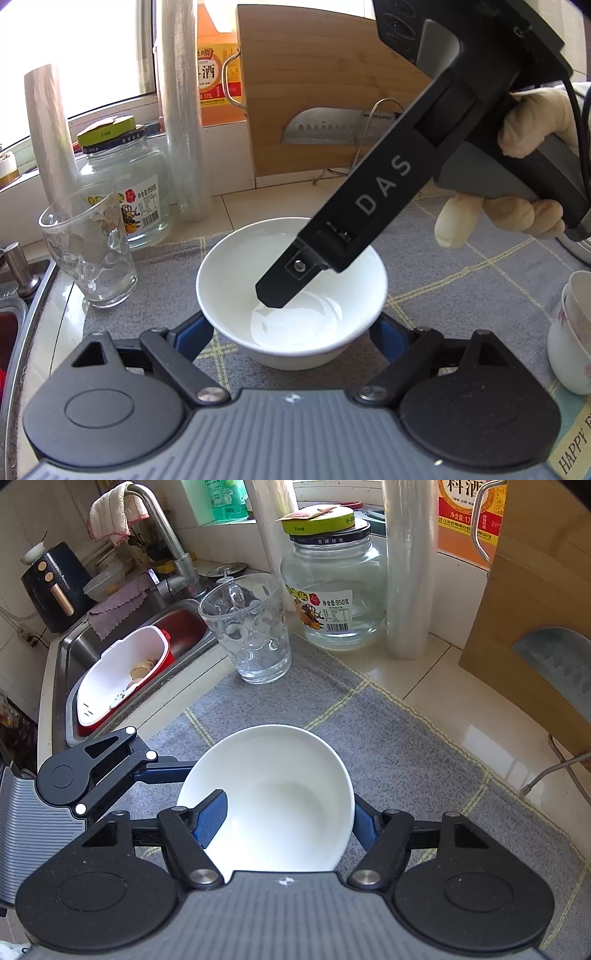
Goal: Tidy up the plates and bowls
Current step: 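Lift the third bowl and carry it over the nested bowls with the right gripper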
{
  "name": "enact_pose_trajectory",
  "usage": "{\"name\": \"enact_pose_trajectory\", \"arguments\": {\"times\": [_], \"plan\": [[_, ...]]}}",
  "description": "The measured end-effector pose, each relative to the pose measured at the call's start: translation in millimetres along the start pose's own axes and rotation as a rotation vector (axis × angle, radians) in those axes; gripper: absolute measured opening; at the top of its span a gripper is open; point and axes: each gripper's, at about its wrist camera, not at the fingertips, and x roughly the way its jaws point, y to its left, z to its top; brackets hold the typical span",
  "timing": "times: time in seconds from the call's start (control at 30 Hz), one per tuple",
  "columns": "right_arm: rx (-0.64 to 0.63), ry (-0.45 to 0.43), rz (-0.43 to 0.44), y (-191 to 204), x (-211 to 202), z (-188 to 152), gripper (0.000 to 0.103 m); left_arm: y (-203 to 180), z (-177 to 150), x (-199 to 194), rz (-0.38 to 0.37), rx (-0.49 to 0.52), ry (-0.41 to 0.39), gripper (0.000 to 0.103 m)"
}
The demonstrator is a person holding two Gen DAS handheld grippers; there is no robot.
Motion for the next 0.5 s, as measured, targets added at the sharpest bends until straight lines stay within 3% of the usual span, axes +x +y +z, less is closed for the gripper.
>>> {"name": "enact_pose_trajectory", "arguments": {"times": [0.5], "plan": [[0.003,-0.042,0.003,18.4,-62.6,-42.1,0.076,-43.8,7.4,-44.5,-0.034,0.070,-0.005,0.091]]}}
